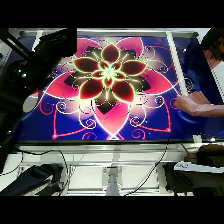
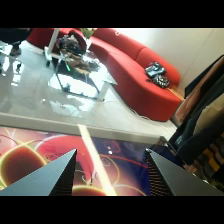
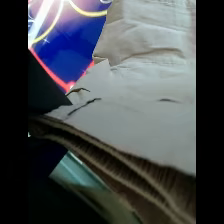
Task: Fold the clothes and pants, and hang the long-sleeved shirts on hangers.
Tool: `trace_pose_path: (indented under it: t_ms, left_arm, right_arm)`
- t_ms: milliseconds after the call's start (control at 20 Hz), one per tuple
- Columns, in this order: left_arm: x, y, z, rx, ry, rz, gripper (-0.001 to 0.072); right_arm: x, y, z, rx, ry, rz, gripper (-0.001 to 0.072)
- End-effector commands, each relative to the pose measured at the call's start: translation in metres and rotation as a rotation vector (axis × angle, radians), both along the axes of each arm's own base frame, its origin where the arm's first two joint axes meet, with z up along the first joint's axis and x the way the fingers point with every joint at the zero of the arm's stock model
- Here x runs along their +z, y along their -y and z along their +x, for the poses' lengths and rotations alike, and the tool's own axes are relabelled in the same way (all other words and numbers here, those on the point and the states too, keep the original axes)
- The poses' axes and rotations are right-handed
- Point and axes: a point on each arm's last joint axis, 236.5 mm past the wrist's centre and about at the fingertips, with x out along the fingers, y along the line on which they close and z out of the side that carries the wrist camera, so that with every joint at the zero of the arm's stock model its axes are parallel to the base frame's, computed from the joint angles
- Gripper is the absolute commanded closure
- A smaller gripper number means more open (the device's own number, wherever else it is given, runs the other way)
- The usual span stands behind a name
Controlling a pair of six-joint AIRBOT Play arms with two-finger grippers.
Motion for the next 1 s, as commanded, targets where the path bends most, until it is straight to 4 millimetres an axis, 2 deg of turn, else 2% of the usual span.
trace_pose_path:
  t_ms: [0, 200, 400, 450, 500, 550, 600, 800, 850, 950]
  left_arm:
    - [-0.001, 0.001, 0.001, 0.0, -0.002, 0.001, 0.0207]
    - [-0.007, 0.002, 0.005, 0.0, -0.014, 0.007, 0.0207]
    - [-0.015, 0.005, 0.011, 0.0, -0.031, 0.015, 0.0207]
    - [-0.017, 0.006, 0.012, 0.0, -0.033, 0.016, 0.0207]
    - [-0.018, 0.006, 0.012, 0.0, -0.035, 0.017, 0.0207]
    - [-0.018, 0.006, 0.012, 0.0, -0.036, 0.017, 0.0207]
    - [-0.019, 0.006, 0.013, 0.0, -0.037, 0.018, 0.0207]
    - [-0.019, 0.006, 0.013, 0.0, -0.037, 0.019, 0.0207]
    - [-0.019, 0.006, 0.013, 0.0, -0.037, 0.019, 0.0207]
    - [-0.019, 0.006, 0.013, 0.001, -0.038, 0.019, 0.0215]
  right_arm:
    - [0.005, 0.025, -0.037, -0.093, -0.08, -0.068, 0.0684]
    - [0.008, 0.046, -0.07, -0.172, -0.148, -0.121, 0.0684]
    - [0.008, 0.052, -0.083, -0.206, -0.153, -0.119, 0.0681]
    - [0.008, 0.053, -0.084, -0.209, -0.153, -0.119, 0.0635]
    - [0.009, 0.053, -0.084, -0.209, -0.154, -0.119, 0.0482]
    - [0.008, 0.053, -0.083, -0.209, -0.152, -0.118, 0.0325]
    - [0.009, 0.052, -0.083, -0.207, -0.15, -0.118, 0.0295]
    - [0.014, 0.052, -0.08, -0.205, -0.13, -0.125, 0.0295]
    - [0.016, 0.049, -0.073, -0.195, -0.099, -0.116, 0.0295]
    - [0.023, 0.037, -0.041, -0.145, 0.037, -0.063, 0.0297]
